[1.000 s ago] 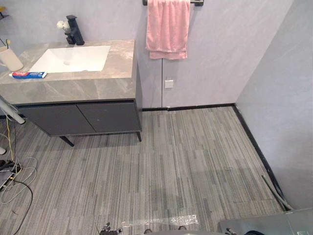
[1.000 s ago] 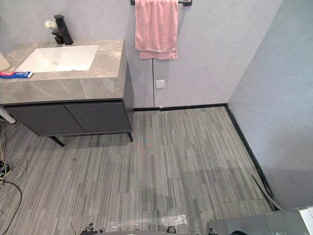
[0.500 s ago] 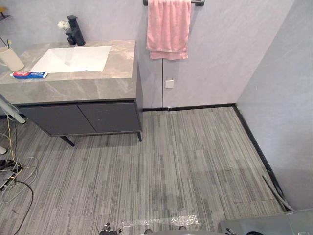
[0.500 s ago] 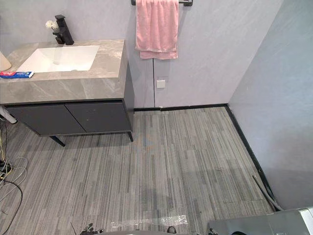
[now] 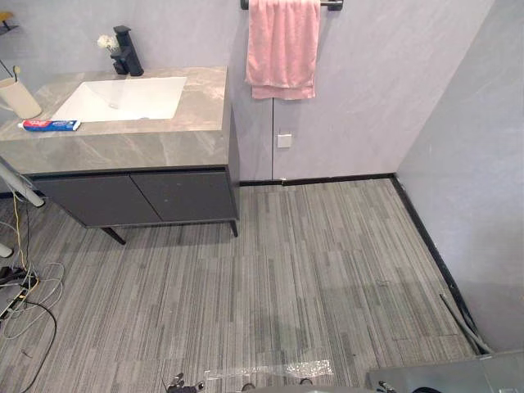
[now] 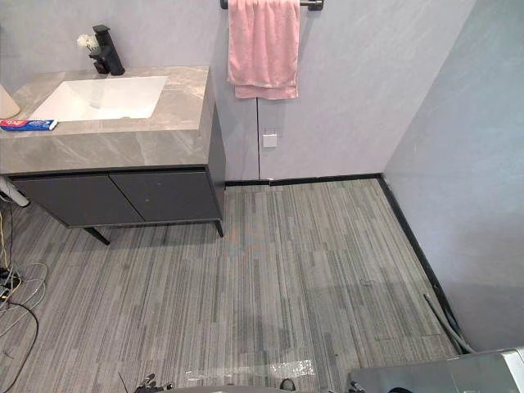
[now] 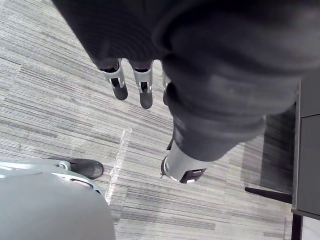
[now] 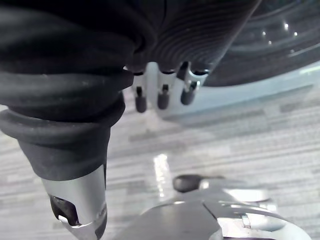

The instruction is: Organize washtable

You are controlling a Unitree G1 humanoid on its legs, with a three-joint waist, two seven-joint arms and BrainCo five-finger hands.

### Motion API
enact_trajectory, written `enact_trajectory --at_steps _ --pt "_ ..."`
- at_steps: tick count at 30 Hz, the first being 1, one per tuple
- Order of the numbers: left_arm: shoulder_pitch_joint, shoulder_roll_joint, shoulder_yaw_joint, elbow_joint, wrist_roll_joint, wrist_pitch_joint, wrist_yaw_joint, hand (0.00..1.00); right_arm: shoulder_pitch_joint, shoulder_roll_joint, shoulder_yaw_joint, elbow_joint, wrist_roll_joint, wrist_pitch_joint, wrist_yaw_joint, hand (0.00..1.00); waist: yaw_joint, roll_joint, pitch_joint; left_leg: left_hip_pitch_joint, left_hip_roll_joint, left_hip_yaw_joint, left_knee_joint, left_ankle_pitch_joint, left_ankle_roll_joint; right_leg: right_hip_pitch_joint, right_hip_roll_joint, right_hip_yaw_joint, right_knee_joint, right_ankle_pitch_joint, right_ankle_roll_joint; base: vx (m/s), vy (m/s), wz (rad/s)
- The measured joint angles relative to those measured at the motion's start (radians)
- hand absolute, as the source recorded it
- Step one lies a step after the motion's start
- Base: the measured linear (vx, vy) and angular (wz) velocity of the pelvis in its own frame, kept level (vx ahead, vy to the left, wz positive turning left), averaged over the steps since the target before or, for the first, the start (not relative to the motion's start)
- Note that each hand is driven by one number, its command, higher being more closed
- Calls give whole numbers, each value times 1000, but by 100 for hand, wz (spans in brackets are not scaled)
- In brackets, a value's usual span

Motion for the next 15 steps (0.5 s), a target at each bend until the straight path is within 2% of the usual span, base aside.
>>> enact_trajectory --at_steps 6,8,9,10,11,12,13,15 --pt "-1 -3 19 0 -9 0 0 0 0 7 -27 0 11 1 0 0 0 -2 2 -26 4 -40 10 2 -2 -5 2 -45 -4 -3 3 -7 -20 18" --pt "1 -3 31 -1 -21 0 0 0 2 11 -30 0 11 1 0 0 3 -10 6 -27 15 -37 22 -5 -10 0 11 -53 -2 -10 -2 -2 -58 10" --pt "1 -4 69 -3 -22 1 0 0 -1 21 -35 -4 11 0 -1 0 3 -11 21 -61 29 -37 108 -51 -21 14 16 -62 0 -25 -18 33 -86 -6" --pt "5 -8 104 -9 -22 1 0 0 1 25 -33 -21 11 1 1 0 10 -23 36 -110 64 -33 268 -124 -39 21 32 -65 10 -43 -37 1 -127 -9" --pt "9 -10 117 -15 -22 3 0 0 5 27 -33 -30 12 0 1 0 16 -22 41 -151 87 -26 370 -154 -51 27 43 -63 14 -53 -53 -23 -161 -16" --pt "10 -12 143 -35 -23 6 0 0 13 27 -30 -41 22 -2 1 0 24 -16 47 -256 141 -14 607 -171 -44 34 66 -65 29 -70 -77 -30 -140 -16" --pt "10 -23 147 -57 -23 6 0 0 19 23 -21 -52 31 0 0 0 34 -10 65 -341 193 0 809 -146 -34 57 82 -56 44 -83 -87 33 -109 -16" --pt "23 -27 149 -67 -32 5 0 0 22 22 -11 -72 33 0 -1 0 34 -20 76 -397 209 9 895 -152 -32 84 86 -47 52 -103 -101 98 -49 -10"
